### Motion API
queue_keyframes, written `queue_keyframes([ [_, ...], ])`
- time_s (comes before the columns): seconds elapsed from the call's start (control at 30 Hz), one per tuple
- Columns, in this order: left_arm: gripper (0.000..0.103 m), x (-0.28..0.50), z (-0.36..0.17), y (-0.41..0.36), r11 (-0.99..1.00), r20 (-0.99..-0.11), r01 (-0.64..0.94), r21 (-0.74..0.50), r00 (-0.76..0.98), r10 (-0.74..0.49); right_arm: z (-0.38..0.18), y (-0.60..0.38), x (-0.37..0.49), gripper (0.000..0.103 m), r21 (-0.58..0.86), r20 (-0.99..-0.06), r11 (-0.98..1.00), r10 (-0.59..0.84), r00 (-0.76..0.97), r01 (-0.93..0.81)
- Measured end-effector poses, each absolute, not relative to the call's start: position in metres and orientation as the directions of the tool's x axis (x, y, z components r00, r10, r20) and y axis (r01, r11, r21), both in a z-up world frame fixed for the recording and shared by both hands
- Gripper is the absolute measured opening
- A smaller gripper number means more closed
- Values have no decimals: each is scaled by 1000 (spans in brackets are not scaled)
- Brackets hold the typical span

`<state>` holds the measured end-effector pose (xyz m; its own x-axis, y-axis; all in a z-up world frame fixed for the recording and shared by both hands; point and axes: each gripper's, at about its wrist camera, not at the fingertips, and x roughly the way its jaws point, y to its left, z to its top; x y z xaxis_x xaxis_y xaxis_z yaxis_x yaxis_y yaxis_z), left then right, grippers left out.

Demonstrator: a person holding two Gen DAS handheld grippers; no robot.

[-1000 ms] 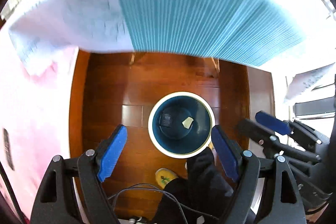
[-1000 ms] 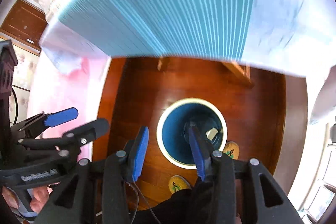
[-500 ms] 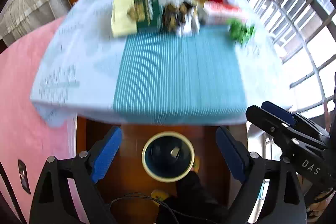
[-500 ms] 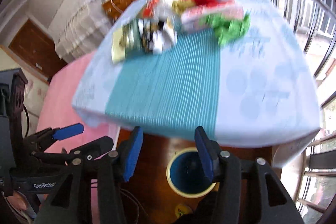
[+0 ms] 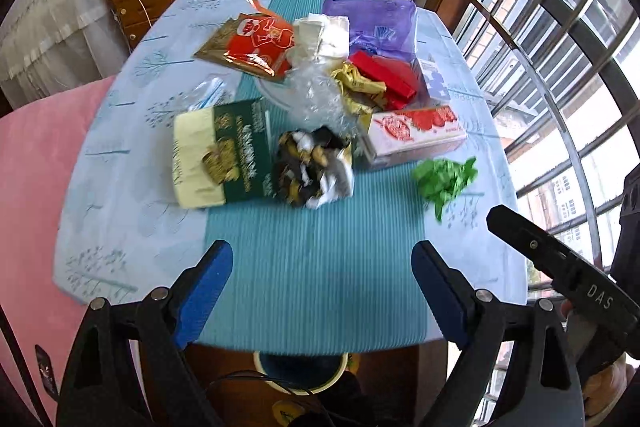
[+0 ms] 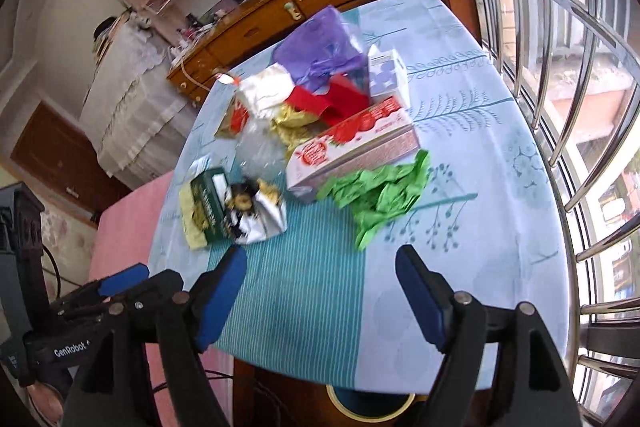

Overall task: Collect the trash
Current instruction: 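Grasp the crumpled black-gold wrapper with the left tool while the right tool grasps the green paper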

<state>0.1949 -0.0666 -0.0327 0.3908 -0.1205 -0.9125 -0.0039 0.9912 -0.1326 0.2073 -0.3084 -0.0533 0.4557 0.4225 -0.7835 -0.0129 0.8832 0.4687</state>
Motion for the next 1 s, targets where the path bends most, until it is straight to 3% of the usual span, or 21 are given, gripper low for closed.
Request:
queue_keyframes([
  [0.4,87,255,-72,-73,991,-943,-74,-107,324,-78,-104,-342,266,79,523,-816,833,426,391,182],
  [0.87,83,287,-109,-79,983,-962,-147,-111,263,-69,-133,-327,290,78,448,-868,884,391,307,138],
  [0.9,83,289,-111,-80,983,-964,-151,-105,260,-63,-133,-325,290,75,438,-871,889,384,305,132],
  [0.93,83,291,-112,-81,983,-965,-153,-99,255,-57,-133,-324,289,62,424,-876,897,373,305,122],
  [0.97,83,293,-114,-82,984,-966,-155,-90,252,-49,-134,-321,289,55,427,-875,898,382,298,104],
  [1.0,83,295,-115,-85,985,-966,-150,-82,254,-41,-134,-320,288,54,433,-874,896,392,288,95],
])
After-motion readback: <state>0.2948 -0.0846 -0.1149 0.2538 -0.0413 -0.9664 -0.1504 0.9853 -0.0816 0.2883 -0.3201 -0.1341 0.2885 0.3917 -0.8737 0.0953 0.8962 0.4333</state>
